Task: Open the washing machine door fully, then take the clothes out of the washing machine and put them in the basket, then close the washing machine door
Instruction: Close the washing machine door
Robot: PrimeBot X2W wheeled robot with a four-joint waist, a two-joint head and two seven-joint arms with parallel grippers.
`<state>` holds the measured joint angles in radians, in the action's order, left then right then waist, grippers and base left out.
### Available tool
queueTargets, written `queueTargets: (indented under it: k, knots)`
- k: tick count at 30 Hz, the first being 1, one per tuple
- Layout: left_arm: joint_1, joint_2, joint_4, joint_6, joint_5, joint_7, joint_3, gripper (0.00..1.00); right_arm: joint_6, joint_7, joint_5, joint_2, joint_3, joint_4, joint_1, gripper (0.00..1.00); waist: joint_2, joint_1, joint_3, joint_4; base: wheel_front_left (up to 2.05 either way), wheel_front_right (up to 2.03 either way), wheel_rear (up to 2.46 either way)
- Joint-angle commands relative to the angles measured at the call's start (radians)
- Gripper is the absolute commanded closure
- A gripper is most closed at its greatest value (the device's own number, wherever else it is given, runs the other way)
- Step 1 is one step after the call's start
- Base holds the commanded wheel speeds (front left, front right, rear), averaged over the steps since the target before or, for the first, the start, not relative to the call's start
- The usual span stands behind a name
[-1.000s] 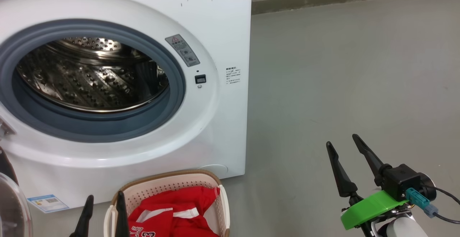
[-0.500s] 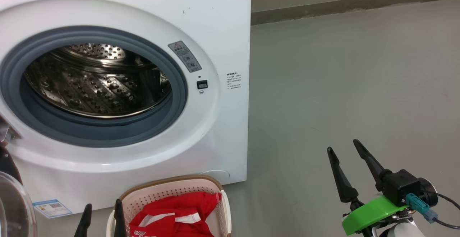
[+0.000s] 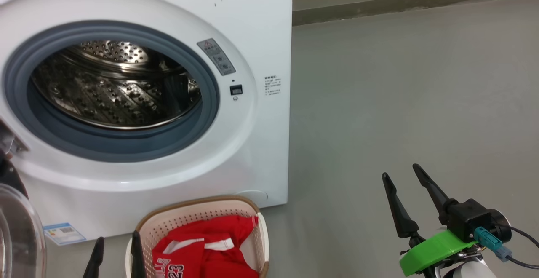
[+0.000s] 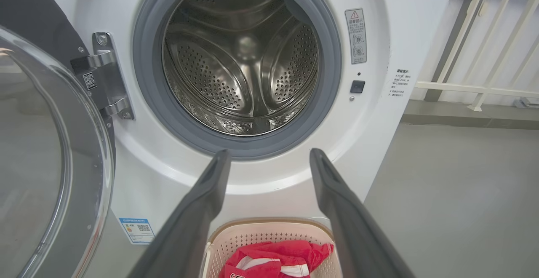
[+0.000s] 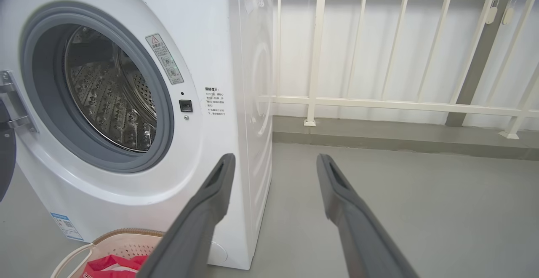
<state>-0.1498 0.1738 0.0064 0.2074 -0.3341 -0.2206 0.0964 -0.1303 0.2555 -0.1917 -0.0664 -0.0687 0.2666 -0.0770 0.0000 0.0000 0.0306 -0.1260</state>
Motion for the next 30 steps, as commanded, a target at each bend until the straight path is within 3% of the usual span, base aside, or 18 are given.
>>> queueTargets:
  k: [1, 14, 30]
  knots:
    - [0.01, 0.017, -0.032, 0.01, 0.006, 0.003, -0.032, 0.0, 0.0, 0.006, -0.001, -0.005, -0.018, -0.022, -0.011, 0.0, 0.0, 0.0, -0.001, -0.001, -1.79, 1.79, 0.0]
    - [0.014, 0.016, -0.053, 0.0, -0.007, -0.009, -0.027, 0.0, 0.0, 0.006, -0.001, -0.004, -0.016, -0.024, -0.014, 0.0, 0.0, 0.0, -0.007, -0.002, -1.61, 1.61, 0.0]
    - [0.014, 0.017, -0.06, 0.025, 0.005, -0.013, -0.022, 0.0, 0.0, 0.006, -0.001, -0.002, -0.018, -0.021, -0.018, 0.0, 0.0, 0.0, -0.009, 0.008, -0.18, 0.18, 0.0]
